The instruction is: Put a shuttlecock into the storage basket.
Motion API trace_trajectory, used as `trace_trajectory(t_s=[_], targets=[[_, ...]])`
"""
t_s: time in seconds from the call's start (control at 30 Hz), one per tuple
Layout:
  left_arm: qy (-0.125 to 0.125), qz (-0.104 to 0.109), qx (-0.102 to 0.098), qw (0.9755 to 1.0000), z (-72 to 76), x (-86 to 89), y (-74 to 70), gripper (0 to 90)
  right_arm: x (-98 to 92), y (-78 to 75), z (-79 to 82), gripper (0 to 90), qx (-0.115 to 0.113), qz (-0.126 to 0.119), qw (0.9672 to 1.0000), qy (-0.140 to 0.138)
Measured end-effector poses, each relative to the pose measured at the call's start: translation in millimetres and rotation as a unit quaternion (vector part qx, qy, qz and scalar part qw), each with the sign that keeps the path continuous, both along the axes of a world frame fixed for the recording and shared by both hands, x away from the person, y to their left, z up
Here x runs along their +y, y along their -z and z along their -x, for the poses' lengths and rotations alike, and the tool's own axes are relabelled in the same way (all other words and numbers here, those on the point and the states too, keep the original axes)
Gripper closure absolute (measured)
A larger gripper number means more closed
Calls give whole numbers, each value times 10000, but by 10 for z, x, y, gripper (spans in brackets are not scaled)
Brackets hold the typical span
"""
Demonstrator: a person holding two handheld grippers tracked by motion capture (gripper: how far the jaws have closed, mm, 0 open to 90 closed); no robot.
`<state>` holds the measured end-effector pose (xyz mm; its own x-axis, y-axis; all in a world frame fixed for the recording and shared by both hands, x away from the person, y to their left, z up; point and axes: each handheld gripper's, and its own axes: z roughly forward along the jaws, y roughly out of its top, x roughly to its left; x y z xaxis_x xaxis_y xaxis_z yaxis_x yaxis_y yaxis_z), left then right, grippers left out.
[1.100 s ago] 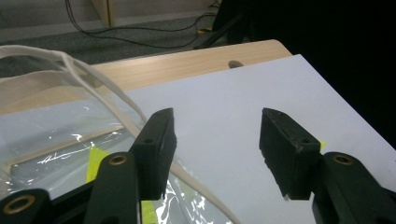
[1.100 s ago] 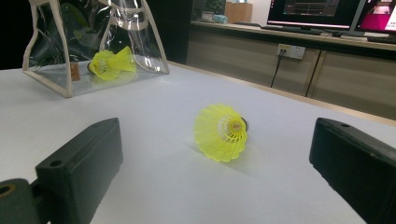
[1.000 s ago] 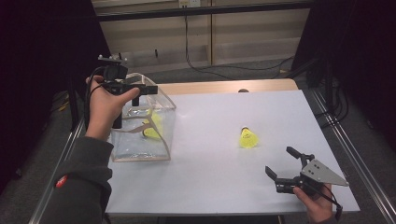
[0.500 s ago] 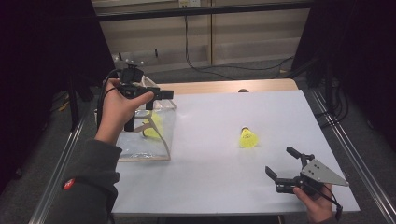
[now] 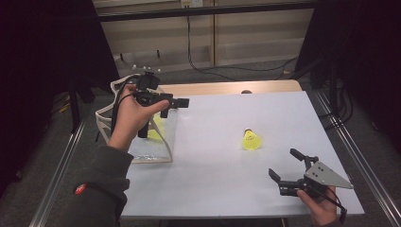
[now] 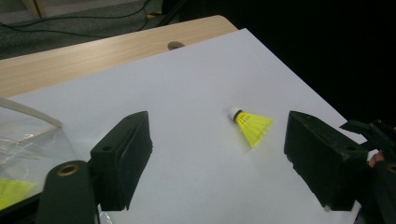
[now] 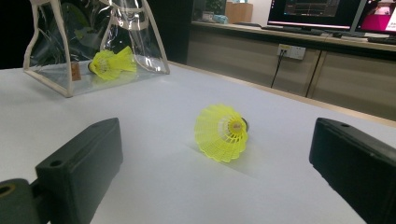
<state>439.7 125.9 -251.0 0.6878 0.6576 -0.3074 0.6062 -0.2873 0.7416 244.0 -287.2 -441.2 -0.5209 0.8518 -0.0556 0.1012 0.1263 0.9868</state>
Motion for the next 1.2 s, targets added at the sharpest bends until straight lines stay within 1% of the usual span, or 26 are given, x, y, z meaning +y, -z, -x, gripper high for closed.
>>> trace_trajectory(t_s=[0.07, 0.13, 0.37, 0.5, 0.63, 0.73, 0.97, 1.03, 1.2], targets=[[26, 12, 13, 10000, 8, -41, 26, 211, -1, 0, -1, 26, -9, 5, 10000, 3], [79, -23, 15, 10000, 13, -74, 48, 200, -1, 0, -1, 26, -11, 8, 10000, 3], [178, -15, -19, 9998, 41, -201, 141, 169, -1, 0, 0, 26, -5, 18, 10000, 2], [236, -49, -22, 9997, 49, -260, 201, 155, -1, 0, 1, 26, -1, 5, 10000, -3], [256, -31, -20, 9997, 60, -310, 243, 154, -2, 2, -2, 26, -1, 5, 10000, -12], [293, -71, -21, 9995, 69, -339, 269, 150, 0, 2, -2, 27, 0, 14, 10000, -17], [332, -81, -31, 9994, 87, -402, 346, 145, 0, 3, -2, 27, 0, 12, 10000, -17], [340, -59, -15, 9994, 93, -421, 374, 145, -1, 2, -3, 27, -3, 17, 10000, -18], [382, -84, -10, 9992, 110, -482, 453, 140, -2, 1, -2, 27, -6, 13, 10000, -13]])
